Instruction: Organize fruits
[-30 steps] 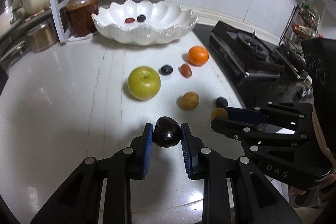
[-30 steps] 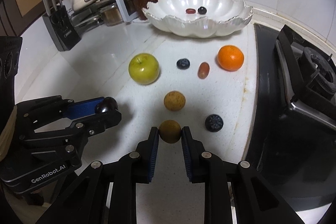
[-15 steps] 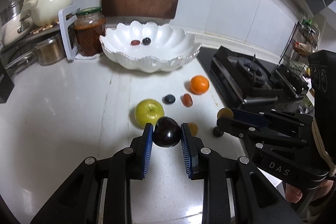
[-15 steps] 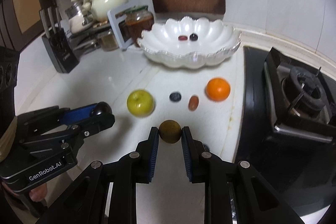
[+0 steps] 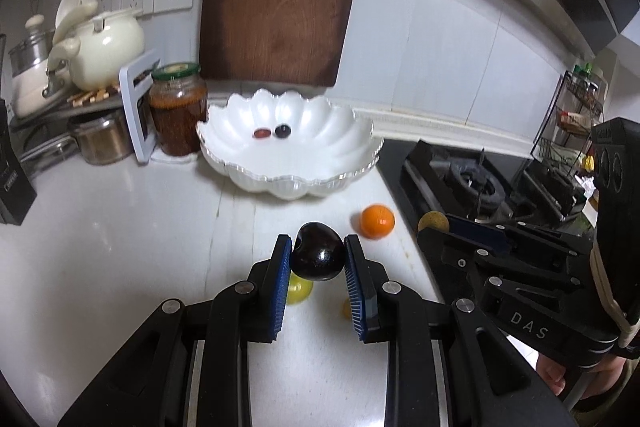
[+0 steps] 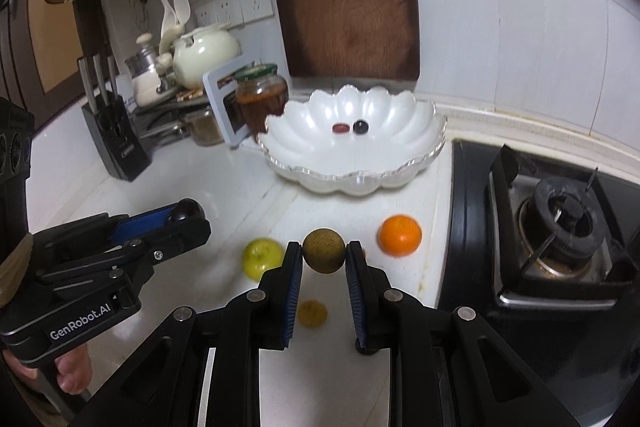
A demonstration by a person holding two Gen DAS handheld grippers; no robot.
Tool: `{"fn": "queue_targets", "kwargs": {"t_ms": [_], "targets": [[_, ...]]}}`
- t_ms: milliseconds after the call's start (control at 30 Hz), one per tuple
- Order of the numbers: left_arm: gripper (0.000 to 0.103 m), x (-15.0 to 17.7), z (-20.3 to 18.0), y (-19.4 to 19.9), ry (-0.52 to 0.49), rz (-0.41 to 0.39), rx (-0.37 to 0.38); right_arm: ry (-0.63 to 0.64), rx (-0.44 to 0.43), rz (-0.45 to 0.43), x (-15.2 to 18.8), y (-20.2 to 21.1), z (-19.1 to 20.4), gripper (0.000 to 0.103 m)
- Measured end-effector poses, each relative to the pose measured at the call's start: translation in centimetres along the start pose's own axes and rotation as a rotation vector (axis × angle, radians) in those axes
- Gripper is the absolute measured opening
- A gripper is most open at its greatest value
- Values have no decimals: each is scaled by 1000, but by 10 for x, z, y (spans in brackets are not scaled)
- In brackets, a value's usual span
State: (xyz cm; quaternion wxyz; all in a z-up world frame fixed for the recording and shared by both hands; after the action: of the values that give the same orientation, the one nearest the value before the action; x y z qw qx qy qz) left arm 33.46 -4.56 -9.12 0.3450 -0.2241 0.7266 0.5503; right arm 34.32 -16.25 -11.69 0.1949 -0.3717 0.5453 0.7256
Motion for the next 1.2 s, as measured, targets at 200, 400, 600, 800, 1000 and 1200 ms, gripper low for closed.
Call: {"fn": "queue_targets", "kwargs": {"t_ms": [200, 400, 600, 800, 1000, 1200], "targets": [[27, -20, -5, 7, -8, -47, 8, 4, 7, -56, -20, 10, -2, 24], [27, -42, -7, 12, -13, -90, 2, 7, 17, -120, -42, 18, -4, 24], [27, -65, -5, 13, -13, -125, -11, -16, 10, -168, -64, 19, -8, 24], [27, -87, 3, 8, 3, -140, -32, -26, 21, -204, -84, 15, -10, 24], [27, -105, 10, -1, 20, -141, -39, -22, 39, -222, -104, 6, -13, 24], [27, -123, 17, -11, 16, -151, -66, -25, 60, -222, -122, -5, -19, 24]]}}
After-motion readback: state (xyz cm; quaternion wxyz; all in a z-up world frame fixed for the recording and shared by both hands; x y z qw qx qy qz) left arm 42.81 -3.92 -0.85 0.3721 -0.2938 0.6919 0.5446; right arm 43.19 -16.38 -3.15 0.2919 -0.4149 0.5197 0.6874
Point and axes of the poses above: each gripper's, at about its wrist camera, not at the fingertips, and y roughly against the way its jaws point, z to its left, x to its underside, the point moved 9 cm from there along -y, roughly the way its jaws point, and after that the axes turned 3 degrees about z, right-handed, at the moved point
